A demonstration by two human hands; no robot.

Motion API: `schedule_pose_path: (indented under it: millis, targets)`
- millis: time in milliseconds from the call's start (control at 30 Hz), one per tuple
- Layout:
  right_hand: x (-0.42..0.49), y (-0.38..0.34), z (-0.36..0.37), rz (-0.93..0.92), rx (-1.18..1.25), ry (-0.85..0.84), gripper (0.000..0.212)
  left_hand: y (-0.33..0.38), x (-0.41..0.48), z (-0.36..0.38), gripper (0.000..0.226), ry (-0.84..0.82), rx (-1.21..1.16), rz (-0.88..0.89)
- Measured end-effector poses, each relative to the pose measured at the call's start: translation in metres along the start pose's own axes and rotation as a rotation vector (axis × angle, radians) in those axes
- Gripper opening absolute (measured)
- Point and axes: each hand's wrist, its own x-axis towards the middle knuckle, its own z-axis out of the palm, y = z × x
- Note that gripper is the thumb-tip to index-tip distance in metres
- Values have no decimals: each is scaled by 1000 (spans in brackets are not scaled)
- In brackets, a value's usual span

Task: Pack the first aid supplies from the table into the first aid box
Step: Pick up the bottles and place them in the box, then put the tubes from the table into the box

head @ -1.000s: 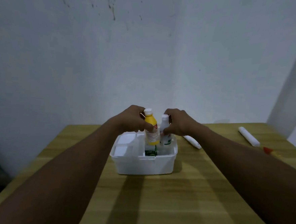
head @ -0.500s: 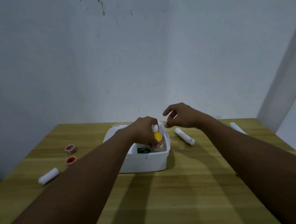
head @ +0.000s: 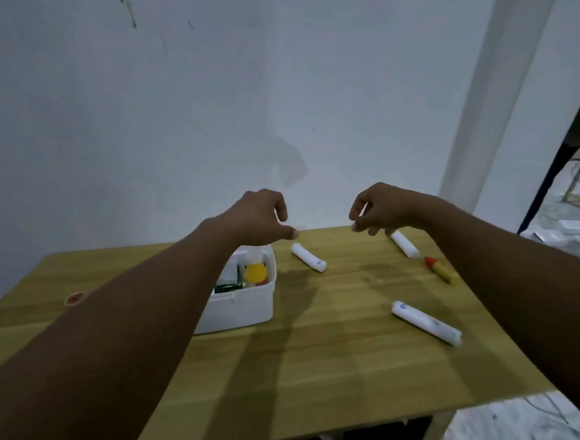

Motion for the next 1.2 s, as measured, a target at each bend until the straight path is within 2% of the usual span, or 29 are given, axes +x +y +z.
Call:
schedule_pose_path:
  millis: [67, 233, 333, 500, 633, 833, 1067, 1200]
  targets:
    - [-14, 19, -4, 75, -54, -54, 20, 19, 8, 19, 31, -47, 10, 52]
    - [-47, 63, 25, 262, -232, -264, 41, 41, 19, 84, 23, -196, 91, 123]
    - [-57, 76, 44, 330, -299, -353, 47, 37, 22, 110, 30, -214, 190, 127]
    - [-51, 89, 59, 357, -347, -377, 48, 24, 33, 128, 45, -231, 288, 79]
    - [-33, 94, 60, 308, -285, -292, 33, 21, 42, 128, 47, -208, 250, 71]
    - [30, 99, 36, 250, -210, 46, 30, 31, 71, 116, 49, -156, 157, 71]
    - [95, 134, 46, 401, -207, 79, 50, 34, 114, 127, 46, -140, 60, 81]
    - [89, 118, 55, 339, -162, 150, 32, 24, 121, 118, 45, -123, 51, 58]
